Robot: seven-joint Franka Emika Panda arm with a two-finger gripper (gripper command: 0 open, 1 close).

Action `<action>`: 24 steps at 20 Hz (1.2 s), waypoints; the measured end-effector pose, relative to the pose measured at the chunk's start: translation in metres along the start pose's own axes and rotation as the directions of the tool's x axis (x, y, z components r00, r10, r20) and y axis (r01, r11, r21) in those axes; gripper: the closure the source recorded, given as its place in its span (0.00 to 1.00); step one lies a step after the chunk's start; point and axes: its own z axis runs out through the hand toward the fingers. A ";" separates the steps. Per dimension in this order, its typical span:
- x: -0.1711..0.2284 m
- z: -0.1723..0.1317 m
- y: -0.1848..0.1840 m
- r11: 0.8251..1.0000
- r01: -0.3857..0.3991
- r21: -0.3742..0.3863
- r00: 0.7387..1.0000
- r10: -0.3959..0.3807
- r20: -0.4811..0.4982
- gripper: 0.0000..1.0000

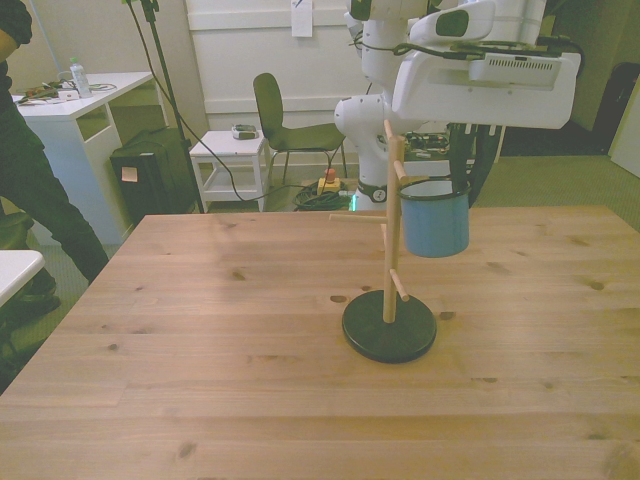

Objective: Hang the mug

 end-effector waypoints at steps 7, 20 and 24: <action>0.002 0.005 0.001 1.000 -0.003 0.001 1.000 0.003 -0.003 1.00; 0.002 0.010 0.003 1.000 -0.013 -0.004 1.000 0.013 0.002 0.00; 0.002 0.011 0.005 1.000 -0.016 -0.005 1.000 0.016 0.003 0.00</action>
